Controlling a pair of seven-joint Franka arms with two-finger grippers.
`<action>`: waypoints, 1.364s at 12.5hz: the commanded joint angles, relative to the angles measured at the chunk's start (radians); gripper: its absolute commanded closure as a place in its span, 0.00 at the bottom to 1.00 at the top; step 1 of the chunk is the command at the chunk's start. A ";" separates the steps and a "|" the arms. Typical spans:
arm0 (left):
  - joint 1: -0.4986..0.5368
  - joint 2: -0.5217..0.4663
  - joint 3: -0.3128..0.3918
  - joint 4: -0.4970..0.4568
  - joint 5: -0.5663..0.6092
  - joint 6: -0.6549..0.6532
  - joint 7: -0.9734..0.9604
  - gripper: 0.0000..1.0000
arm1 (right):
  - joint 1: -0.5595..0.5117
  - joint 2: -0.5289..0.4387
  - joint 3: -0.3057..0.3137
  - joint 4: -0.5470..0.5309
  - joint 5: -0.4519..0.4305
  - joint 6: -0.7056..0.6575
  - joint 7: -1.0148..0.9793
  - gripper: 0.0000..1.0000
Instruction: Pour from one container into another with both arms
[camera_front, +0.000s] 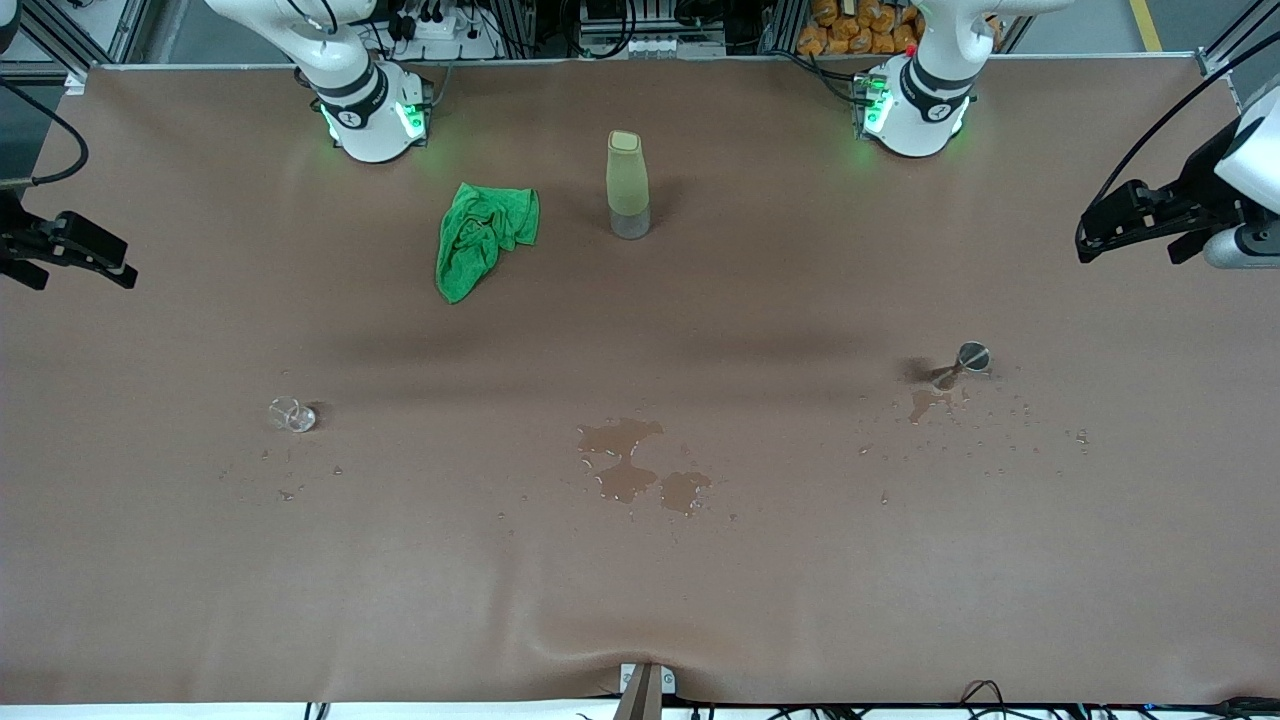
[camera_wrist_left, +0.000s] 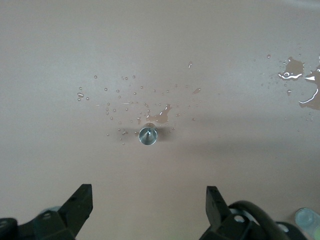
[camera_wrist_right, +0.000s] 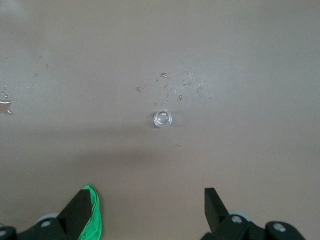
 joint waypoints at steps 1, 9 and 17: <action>0.003 -0.006 -0.005 0.005 0.000 0.007 0.001 0.00 | -0.013 -0.021 0.000 -0.016 0.018 0.004 -0.009 0.00; 0.015 -0.012 0.006 0.009 0.009 -0.001 0.448 0.00 | -0.043 -0.010 0.000 -0.017 0.019 0.019 -0.116 0.00; 0.081 -0.005 0.007 0.011 -0.003 0.014 1.094 0.00 | -0.236 0.052 0.002 -0.017 0.088 0.005 -0.674 0.00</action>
